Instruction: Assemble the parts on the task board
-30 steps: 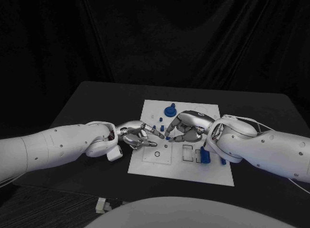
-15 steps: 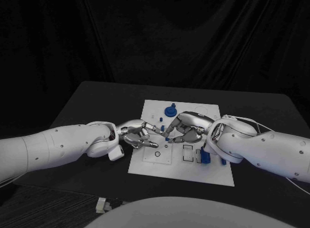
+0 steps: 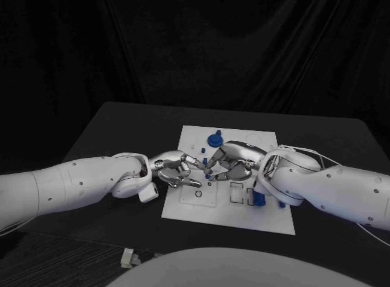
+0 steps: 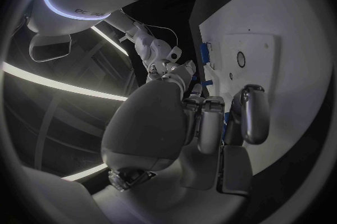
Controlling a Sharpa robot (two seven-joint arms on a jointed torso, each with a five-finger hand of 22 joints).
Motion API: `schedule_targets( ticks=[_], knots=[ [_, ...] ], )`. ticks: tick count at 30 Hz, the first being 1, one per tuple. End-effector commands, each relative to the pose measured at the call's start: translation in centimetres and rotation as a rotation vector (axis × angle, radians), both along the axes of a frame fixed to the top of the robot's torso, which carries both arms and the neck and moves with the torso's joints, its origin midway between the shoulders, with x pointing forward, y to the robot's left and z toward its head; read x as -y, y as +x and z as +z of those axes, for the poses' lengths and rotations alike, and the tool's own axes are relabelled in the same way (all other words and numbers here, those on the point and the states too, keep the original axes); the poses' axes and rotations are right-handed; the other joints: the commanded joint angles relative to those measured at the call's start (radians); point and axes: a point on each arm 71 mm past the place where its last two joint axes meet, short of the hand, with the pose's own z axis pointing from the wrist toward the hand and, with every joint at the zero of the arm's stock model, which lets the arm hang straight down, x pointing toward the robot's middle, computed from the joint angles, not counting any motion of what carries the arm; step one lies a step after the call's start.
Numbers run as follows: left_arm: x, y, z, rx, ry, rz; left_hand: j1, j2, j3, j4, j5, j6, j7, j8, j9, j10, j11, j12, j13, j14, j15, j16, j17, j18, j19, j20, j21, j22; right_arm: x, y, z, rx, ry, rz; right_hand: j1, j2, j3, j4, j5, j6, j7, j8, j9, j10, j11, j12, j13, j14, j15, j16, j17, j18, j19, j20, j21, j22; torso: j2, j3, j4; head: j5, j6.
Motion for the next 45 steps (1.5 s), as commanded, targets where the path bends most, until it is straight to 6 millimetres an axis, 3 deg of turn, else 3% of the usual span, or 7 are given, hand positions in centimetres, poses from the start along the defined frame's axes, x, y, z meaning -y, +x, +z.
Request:
schedule_targets(
  ticks=[1, 11, 24, 36, 45],
  knots=[
    [0.37, -0.17, 0.04, -0.008, -0.025, -0.019, 0.011, -0.002, -0.002, -0.005, 0.004, 0.007, 0.000, 0.004, 0.001, 0.066, -0.006, -0.001, 0.227, 0.102, -0.008, 0.003, 0.263, 0.010, 0.001, -0.006, -0.006, 0.190, -0.14, -0.06, 0.08, -0.007, 0.004, 0.013, 0.003, 0.000, -0.001, -0.005, 0.004, 0.002, 0.006, -0.006, -0.001, 0.106, 0.008, 0.001, 0.263, 0.106, 0.005, 0.003, 0.264, -0.006, -0.001, 0.006, -0.008, 0.178, 0.000, 0.0000, 0.0001, 0.002, 0.000],
    [0.74, -0.18, -0.01, -0.007, -0.030, -0.024, 0.005, 0.003, -0.007, 0.000, -0.009, 0.013, -0.002, 0.006, 0.001, 0.069, -0.009, 0.000, 0.229, 0.102, -0.010, 0.003, 0.263, 0.010, 0.000, -0.009, -0.007, 0.189, -0.36, -0.19, 0.06, -0.014, 0.002, 0.025, 0.005, 0.001, 0.000, -0.006, 0.004, 0.001, 0.008, -0.007, -0.002, 0.106, 0.010, 0.001, 0.263, 0.106, 0.007, 0.003, 0.264, -0.005, -0.003, 0.007, -0.011, 0.177, 0.000, -0.0002, 0.0003, 0.003, 0.000],
    [0.97, -0.25, -0.04, -0.011, -0.036, -0.032, 0.012, 0.011, -0.017, -0.002, -0.008, 0.092, -0.018, 0.033, 0.011, 0.072, -0.014, 0.002, 0.232, 0.102, -0.016, 0.003, 0.263, 0.010, 0.000, -0.016, -0.009, 0.189, -0.49, -0.23, -0.02, -0.022, -0.006, 0.028, 0.006, 0.002, 0.000, -0.007, 0.004, 0.001, 0.009, -0.007, -0.003, 0.106, 0.012, 0.001, 0.263, 0.106, 0.008, 0.003, 0.264, -0.005, -0.004, 0.009, -0.012, 0.176, 0.000, 0.0000, 0.0001, 0.005, 0.000],
    [0.90, -0.28, -0.03, -0.011, -0.037, -0.031, 0.012, 0.014, -0.019, 0.000, -0.007, 0.125, -0.016, 0.045, 0.015, 0.072, -0.016, 0.002, 0.232, 0.102, -0.017, 0.003, 0.263, 0.010, -0.001, -0.018, -0.011, 0.189, -0.48, -0.20, -0.09, -0.027, -0.012, 0.029, 0.008, 0.003, 0.001, -0.008, 0.004, 0.001, 0.011, -0.007, -0.004, 0.106, 0.013, 0.001, 0.263, 0.106, 0.009, 0.003, 0.264, -0.004, -0.005, 0.010, -0.014, 0.176, 0.000, 0.0000, 0.0001, 0.007, 0.000],
    [0.85, -0.28, -0.05, -0.011, -0.036, -0.031, 0.012, 0.017, -0.021, 0.002, -0.005, 0.160, 0.001, 0.056, 0.018, 0.071, -0.016, 0.001, 0.232, 0.102, -0.018, 0.003, 0.263, 0.010, -0.002, -0.019, -0.012, 0.189, -0.47, -0.19, -0.11, -0.029, -0.013, 0.029, 0.008, 0.004, 0.002, -0.009, 0.003, 0.001, 0.012, -0.007, -0.004, 0.106, 0.014, 0.001, 0.263, 0.106, 0.010, 0.003, 0.264, -0.004, -0.007, 0.010, -0.017, 0.175, 0.000, 0.0001, 0.0003, 0.006, 0.000]
  ],
)
